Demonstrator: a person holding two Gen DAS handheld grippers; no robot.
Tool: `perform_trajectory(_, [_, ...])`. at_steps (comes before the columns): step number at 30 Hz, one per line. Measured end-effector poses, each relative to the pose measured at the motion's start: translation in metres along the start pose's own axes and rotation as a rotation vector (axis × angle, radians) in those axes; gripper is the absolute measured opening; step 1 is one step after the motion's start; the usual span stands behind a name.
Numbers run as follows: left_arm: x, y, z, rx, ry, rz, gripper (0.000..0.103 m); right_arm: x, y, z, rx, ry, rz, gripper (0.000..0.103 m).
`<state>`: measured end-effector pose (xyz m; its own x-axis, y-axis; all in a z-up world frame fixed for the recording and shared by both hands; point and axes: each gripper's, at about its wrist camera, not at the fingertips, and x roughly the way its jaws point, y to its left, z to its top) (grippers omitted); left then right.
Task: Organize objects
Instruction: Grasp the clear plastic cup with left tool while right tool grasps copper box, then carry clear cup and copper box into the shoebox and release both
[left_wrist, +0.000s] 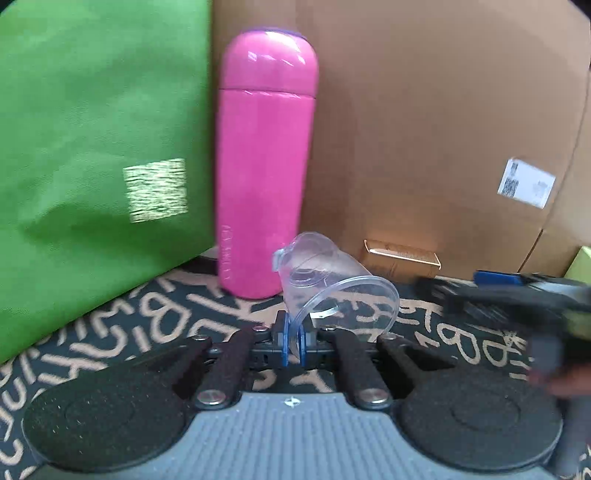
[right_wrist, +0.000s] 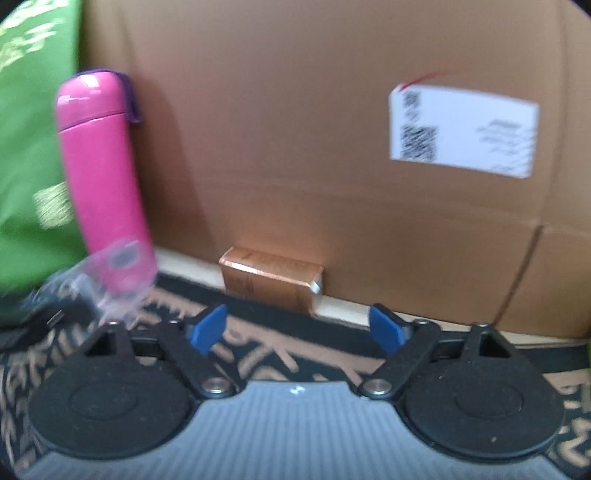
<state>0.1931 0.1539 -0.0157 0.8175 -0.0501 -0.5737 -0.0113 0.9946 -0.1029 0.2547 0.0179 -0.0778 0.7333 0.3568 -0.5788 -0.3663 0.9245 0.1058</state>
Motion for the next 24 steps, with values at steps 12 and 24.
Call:
perform_trajectory(12, [-0.012,0.017,-0.003,-0.023,-0.018,-0.009,0.006,0.048,0.024,0.005,0.095,0.028,-0.113,0.084])
perform_trajectory(24, [-0.034,-0.024,-0.015,0.033,-0.013,-0.122,0.006,-0.066,-0.037,-0.058,0.026,-0.001,0.034,0.084])
